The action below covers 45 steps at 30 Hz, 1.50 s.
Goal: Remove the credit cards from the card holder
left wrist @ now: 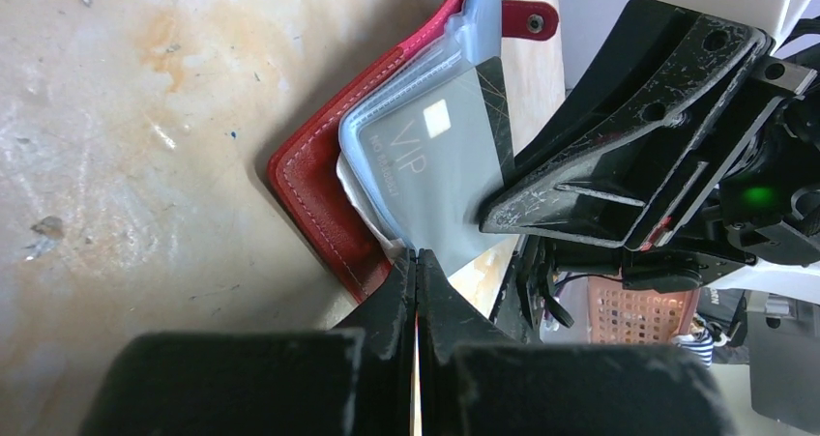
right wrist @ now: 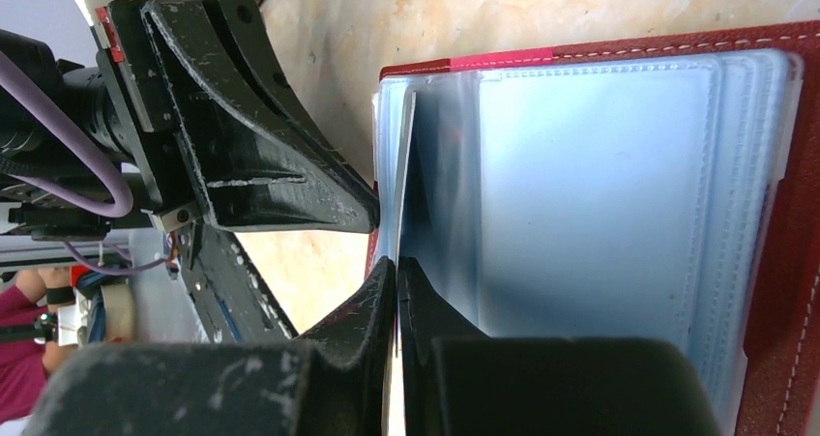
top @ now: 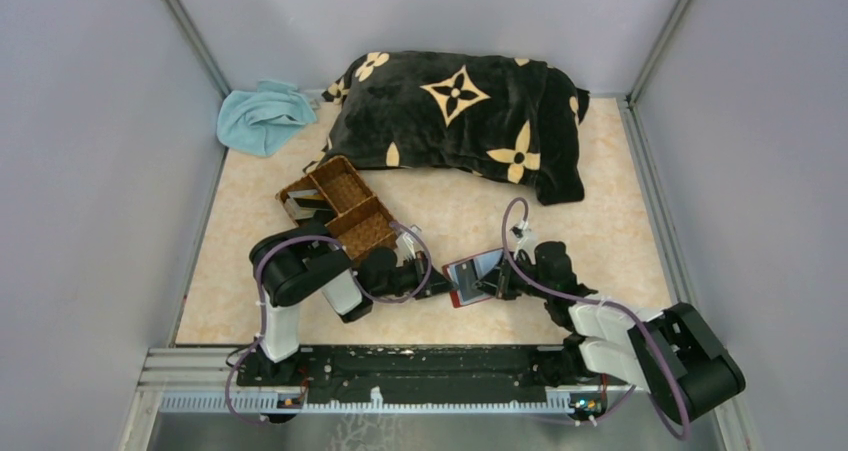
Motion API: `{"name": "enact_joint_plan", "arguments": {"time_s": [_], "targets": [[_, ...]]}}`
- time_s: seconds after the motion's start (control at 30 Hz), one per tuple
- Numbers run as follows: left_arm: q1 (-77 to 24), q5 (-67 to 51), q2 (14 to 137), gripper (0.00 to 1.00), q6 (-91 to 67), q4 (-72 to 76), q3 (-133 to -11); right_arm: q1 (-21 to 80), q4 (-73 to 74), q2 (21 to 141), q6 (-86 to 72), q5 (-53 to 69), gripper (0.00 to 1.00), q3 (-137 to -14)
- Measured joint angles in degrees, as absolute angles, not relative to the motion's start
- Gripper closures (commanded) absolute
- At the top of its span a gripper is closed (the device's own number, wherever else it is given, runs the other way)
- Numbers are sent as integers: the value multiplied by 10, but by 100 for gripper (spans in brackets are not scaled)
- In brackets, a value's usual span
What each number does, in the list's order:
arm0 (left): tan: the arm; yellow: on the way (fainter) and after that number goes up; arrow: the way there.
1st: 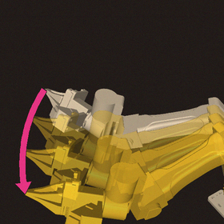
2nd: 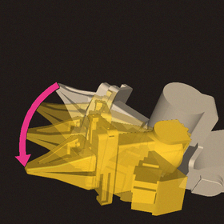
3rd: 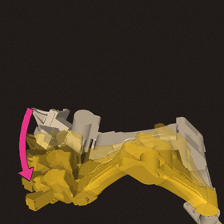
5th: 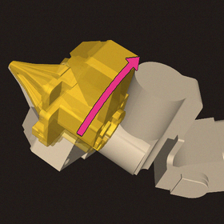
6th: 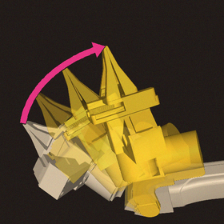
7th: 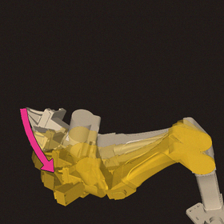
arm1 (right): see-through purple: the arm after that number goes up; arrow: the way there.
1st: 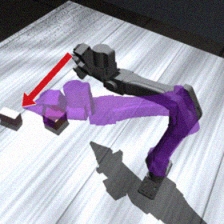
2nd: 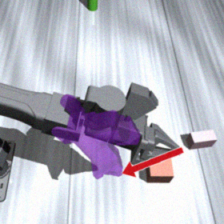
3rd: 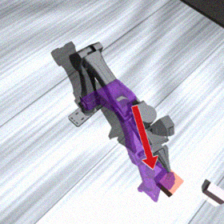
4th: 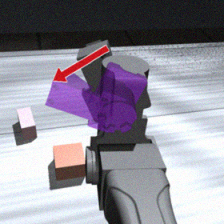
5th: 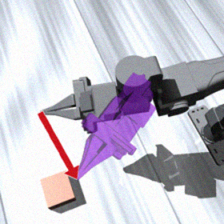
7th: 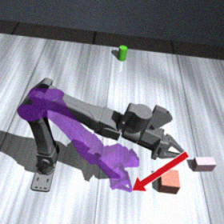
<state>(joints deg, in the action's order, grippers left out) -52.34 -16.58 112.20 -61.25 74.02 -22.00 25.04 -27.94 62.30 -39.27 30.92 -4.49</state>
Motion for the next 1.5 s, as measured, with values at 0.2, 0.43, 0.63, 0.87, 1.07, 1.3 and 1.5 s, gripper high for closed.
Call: {"name": "enact_joint_plan", "arguments": {"time_s": [0.2,0.43,0.63,0.87,1.07,1.3,1.5], "targets": [[-523,-166,1121,100,-608,726,-231,251,-307,646,-397,309,84,-45],[-522,-166,1121,100,-608,721,-235,251,-302,651,-390,311,67,-47],[-522,-166,1122,100,-609,720,-235,251,-306,688,-381,316,67,-70],[-522,-167,1123,100,-609,721,-234,251,-378,754,-401,339,67,-72],[-522,-167,1125,100,-609,727,-230,251,-407,770,-412,349,67,-72],[-519,-167,1133,100,-617,742,-218,245,-341,705,-397,350,67,-73],[-519,-168,1141,100,-620,759,-216,229,-270,658,-372,350,67,-84]]}}
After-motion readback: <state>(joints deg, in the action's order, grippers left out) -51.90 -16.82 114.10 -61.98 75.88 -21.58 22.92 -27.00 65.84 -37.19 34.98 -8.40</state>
